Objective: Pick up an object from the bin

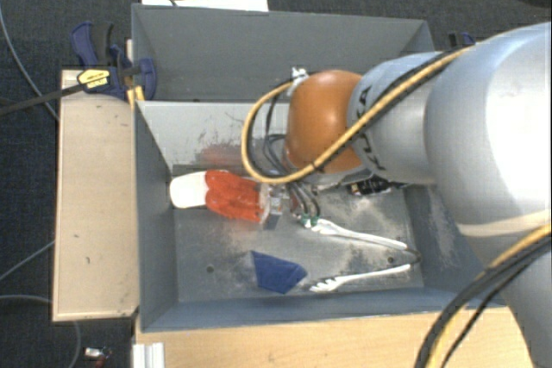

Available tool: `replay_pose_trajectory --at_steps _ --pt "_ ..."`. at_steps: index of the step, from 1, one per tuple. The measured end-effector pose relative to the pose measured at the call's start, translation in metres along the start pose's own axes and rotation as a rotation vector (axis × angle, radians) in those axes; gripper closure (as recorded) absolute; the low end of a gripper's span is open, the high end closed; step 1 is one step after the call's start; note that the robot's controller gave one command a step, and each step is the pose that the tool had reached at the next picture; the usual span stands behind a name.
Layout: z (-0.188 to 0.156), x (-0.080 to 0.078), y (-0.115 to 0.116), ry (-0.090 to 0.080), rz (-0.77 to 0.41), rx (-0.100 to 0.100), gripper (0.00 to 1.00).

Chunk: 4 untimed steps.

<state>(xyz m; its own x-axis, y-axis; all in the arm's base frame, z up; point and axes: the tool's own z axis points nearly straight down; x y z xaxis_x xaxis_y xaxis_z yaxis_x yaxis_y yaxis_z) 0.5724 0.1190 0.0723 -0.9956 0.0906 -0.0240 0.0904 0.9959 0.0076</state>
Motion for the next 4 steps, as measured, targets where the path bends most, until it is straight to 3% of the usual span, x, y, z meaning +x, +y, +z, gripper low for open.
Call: replay_pose_trajectory --at_steps 2,3,4 --pt "0.0 -0.006 0.014 -0.006 0.049 -0.002 1.0" --pt "-0.001 0.006 0.023 -0.012 -0.115 -0.001 1.0" --pt "-0.001 -0.018 0.022 -0.015 0.125 -0.004 1.0"
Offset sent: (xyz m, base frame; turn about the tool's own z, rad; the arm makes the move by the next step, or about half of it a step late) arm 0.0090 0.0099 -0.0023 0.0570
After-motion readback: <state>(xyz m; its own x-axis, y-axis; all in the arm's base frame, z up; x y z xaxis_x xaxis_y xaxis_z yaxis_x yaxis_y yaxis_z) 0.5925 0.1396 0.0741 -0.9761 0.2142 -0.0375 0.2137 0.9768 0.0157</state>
